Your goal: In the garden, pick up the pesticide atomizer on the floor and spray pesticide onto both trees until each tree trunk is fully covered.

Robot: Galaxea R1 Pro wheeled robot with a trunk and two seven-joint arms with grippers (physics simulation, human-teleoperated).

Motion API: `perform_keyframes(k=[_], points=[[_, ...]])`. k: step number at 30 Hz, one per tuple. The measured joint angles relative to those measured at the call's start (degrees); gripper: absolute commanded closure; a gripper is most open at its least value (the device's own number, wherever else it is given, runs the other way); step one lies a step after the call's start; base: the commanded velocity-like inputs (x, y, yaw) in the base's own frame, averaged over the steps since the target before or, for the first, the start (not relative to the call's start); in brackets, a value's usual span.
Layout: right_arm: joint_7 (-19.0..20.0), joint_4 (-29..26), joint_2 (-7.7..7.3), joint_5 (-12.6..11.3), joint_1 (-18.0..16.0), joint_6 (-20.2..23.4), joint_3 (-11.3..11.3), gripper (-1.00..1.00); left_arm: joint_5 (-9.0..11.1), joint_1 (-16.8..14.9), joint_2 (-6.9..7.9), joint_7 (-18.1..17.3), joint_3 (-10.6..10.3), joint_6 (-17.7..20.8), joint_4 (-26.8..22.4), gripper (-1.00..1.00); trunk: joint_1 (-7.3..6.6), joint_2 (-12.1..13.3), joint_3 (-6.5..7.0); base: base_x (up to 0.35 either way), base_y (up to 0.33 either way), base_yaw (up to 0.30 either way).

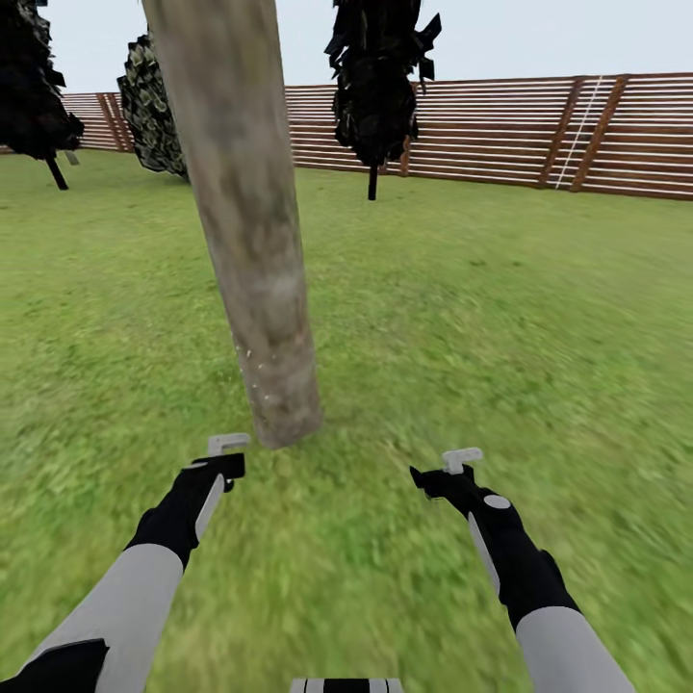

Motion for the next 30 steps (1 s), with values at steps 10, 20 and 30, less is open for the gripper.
perform_keyframes(k=[10, 20, 30], points=[[0.0, 0.0, 0.04, 0.0, 0.0, 0.0, 0.0, -1.0, 0.1, 0.0, -0.02, 0.0, 0.0, -0.1, 0.8, 1.0, 0.0, 0.0, 0.0, 0.136, -0.255, 0.181], [0.0, 0.0, 0.05, 0.0, 0.0, 0.0, 0.1, -1.0, 0.1, 0.0, -0.92, 0.0, 0.0, -0.2, 1.4, 1.0, 0.0, 0.0, 0.0, 0.0, -0.275, 0.013], [0.0, 0.0, 0.05, 0.0, 0.0, 0.0, 0.1, -1.0, 0.0, 0.0, -0.97, 0.0, 0.0, -0.2, 0.7, 1.0, 0.0, 0.0, 0.0, -0.135, -0.265, 0.258]])
